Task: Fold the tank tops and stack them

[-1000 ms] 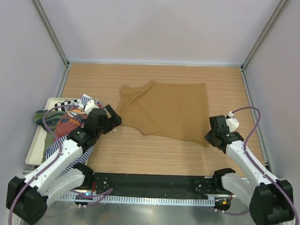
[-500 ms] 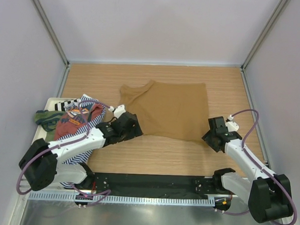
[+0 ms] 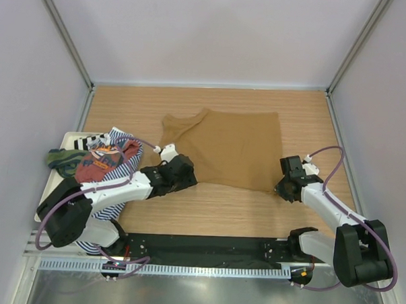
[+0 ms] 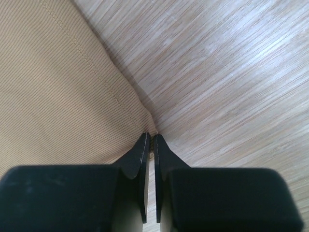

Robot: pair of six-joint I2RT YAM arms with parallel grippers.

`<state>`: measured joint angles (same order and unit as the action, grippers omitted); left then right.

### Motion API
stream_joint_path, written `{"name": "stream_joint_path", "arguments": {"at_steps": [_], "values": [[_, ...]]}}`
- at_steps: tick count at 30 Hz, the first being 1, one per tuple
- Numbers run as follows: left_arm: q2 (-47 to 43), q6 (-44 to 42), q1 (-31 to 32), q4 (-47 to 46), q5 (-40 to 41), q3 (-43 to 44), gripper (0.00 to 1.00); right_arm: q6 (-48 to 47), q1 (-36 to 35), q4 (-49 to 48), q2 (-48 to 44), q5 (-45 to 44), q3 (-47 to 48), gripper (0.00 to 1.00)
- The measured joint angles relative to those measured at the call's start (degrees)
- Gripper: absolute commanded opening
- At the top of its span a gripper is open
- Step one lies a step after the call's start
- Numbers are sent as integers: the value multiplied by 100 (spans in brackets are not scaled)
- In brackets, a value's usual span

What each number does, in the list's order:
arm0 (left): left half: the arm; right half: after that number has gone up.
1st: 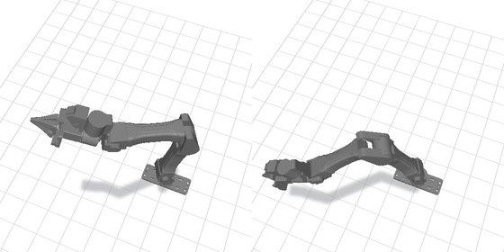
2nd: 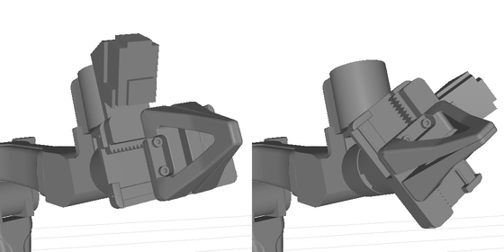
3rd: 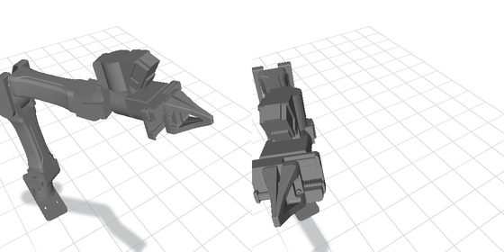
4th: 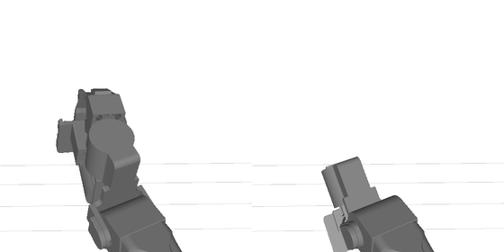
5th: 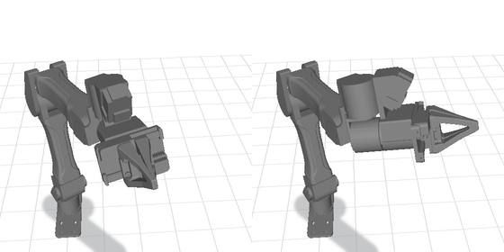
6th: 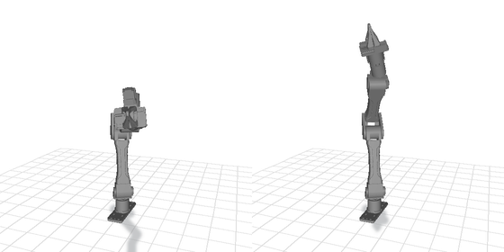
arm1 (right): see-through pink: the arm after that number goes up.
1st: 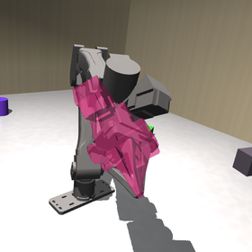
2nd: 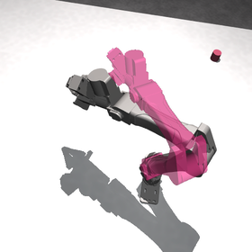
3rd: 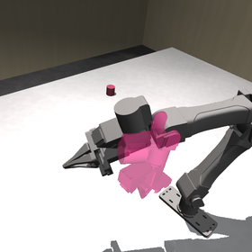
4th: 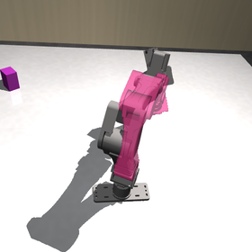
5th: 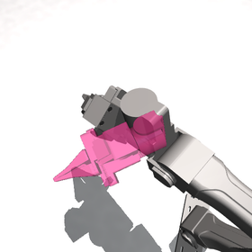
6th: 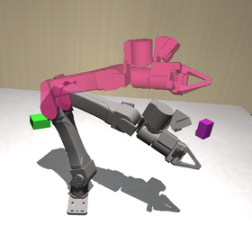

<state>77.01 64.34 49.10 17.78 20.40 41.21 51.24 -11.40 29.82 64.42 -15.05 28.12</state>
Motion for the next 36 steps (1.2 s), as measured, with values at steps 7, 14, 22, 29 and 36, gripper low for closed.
{"name": "stream_joint_path", "arguments": {"at_steps": [7,14,22,29,36], "values": [[815,-26,13,-87,-94,146,59,-2,0,22,-46,-2,-4,6],[953,-35,17,-286,-136,297,59,-7,0,35,-85,0,-15,6],[1005,-72,28,-686,-236,313,48,-9,0,39,-87,0,-17,6],[1563,-138,31,-743,-348,562,21,-9,0,92,-199,-2,-33,5],[1532,-120,57,-763,-363,562,0,-9,0,256,-271,2,-39,1]]}}
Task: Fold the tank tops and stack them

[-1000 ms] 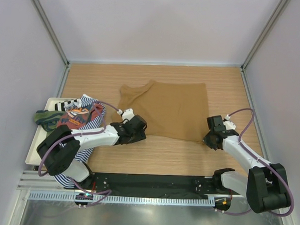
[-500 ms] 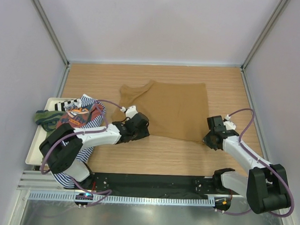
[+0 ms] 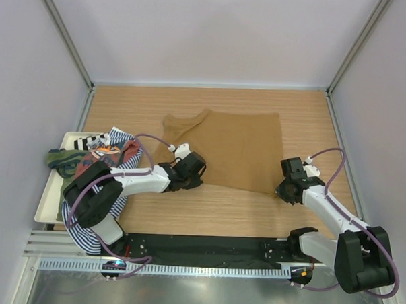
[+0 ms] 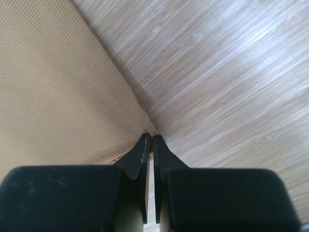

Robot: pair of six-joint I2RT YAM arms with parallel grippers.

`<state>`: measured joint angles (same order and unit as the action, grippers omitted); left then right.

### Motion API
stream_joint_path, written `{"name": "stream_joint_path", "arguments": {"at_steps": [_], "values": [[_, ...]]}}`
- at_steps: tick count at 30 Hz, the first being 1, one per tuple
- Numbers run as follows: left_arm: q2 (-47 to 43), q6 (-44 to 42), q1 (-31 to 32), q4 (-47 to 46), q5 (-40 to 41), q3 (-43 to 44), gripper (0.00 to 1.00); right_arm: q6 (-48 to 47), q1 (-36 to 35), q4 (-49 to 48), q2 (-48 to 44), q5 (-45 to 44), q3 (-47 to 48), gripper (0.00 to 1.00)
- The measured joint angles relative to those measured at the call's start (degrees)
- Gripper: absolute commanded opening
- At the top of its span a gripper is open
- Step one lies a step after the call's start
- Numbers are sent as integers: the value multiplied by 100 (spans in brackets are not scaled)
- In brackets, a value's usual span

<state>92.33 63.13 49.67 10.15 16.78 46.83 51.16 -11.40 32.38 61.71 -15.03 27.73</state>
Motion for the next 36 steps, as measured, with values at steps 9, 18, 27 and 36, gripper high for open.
{"name": "stream_joint_path", "arguments": {"at_steps": [9,18,27,36], "values": [[-758,240,348,146,-13,-260,0,4,0,715,-520,31,122,1],[-866,610,717,284,-52,-503,0,2,0,1351,-1141,20,337,1],[-866,472,315,678,-131,-46,0,-46,0,1375,-374,-216,1012,1],[-509,79,-234,1045,-295,879,0,-129,2,1189,590,-555,1937,1]]}}
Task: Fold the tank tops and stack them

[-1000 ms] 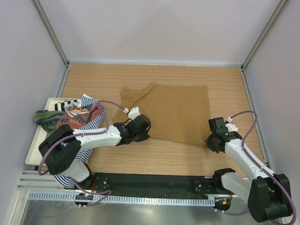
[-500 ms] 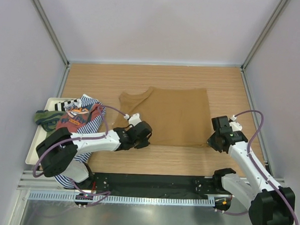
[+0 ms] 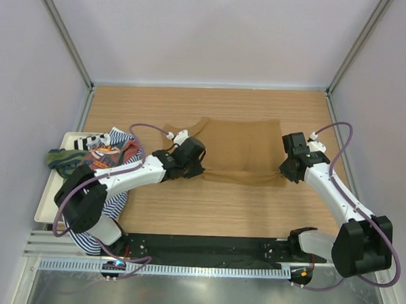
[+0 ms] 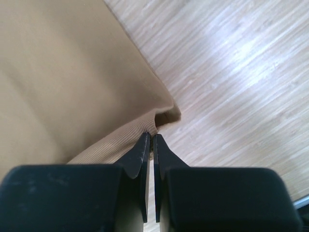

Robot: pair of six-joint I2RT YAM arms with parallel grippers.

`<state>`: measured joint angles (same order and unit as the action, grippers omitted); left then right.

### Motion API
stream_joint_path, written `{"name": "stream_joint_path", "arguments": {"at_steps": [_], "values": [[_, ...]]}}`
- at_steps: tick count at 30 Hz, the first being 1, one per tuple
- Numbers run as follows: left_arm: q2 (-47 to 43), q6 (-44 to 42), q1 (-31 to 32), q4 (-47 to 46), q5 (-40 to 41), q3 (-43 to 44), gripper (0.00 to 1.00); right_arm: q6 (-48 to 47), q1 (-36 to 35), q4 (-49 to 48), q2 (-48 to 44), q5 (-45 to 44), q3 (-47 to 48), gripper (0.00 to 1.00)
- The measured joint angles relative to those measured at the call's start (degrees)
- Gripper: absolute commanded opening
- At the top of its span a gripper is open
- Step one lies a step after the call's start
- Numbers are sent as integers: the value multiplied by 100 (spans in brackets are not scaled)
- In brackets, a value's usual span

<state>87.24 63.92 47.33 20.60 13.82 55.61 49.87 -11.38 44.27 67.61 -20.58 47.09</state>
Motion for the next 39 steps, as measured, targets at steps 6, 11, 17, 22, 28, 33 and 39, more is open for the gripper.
{"name": "stream_joint_path", "arguments": {"at_steps": [6,11,17,22,28,33,39], "values": [[549,-280,-247,170,-116,575,0,-31,55,-87,658,-216,496,1],[898,-474,-527,299,-238,916,0,-101,136,-236,1176,-326,874,1],[1335,-710,-737,413,-341,1464,0,-254,271,-461,1788,-306,1207,1],[1683,-868,-800,514,-341,1915,0,-345,345,-529,2184,-275,1519,1],[1963,-957,-920,603,-391,2166,0,-369,415,-551,2564,-267,1880,1],[2221,-1049,-1016,651,-428,2422,0,-365,481,-605,2800,-240,1982,1],[2500,-1233,-1137,671,-487,2715,12,-350,581,-669,3414,-210,2310,11]]}}
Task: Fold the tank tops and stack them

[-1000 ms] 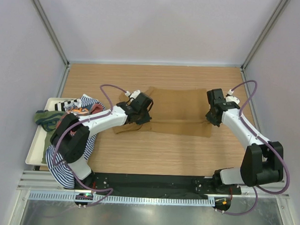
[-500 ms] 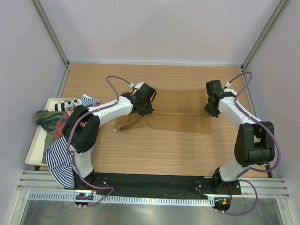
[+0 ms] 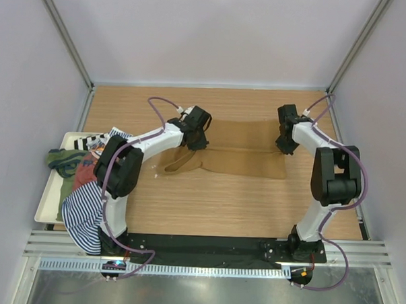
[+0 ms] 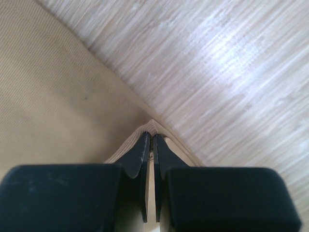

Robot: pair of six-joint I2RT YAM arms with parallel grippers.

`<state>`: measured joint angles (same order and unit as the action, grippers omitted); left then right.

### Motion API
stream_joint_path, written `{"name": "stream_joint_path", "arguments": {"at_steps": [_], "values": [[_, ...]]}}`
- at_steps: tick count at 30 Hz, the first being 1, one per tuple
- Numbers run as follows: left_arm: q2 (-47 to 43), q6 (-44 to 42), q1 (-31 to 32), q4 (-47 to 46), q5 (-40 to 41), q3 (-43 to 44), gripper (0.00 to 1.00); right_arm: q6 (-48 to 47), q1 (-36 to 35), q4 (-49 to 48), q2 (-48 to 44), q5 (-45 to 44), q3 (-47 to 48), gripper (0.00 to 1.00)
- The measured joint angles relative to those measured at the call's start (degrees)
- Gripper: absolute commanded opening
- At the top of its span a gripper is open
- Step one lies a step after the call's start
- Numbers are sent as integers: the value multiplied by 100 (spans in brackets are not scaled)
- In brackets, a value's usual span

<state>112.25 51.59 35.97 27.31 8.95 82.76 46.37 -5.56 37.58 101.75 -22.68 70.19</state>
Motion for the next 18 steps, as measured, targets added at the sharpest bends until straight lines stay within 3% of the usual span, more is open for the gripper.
{"name": "stream_joint_path", "arguments": {"at_steps": [1,3,4,8,18], "values": [[17,-33,-2,0,0,33,19,0,17,-37,103,4,44,43],[28,-164,-4,7,26,105,29,39,44,-107,203,-17,66,62],[28,-232,-4,22,52,153,40,17,48,-109,203,-35,63,68],[-55,-481,-15,61,188,251,60,7,57,-267,-11,-177,-68,74],[-2168,-772,-205,197,581,-1150,59,-232,55,-629,-2649,31,-2079,54]]}}
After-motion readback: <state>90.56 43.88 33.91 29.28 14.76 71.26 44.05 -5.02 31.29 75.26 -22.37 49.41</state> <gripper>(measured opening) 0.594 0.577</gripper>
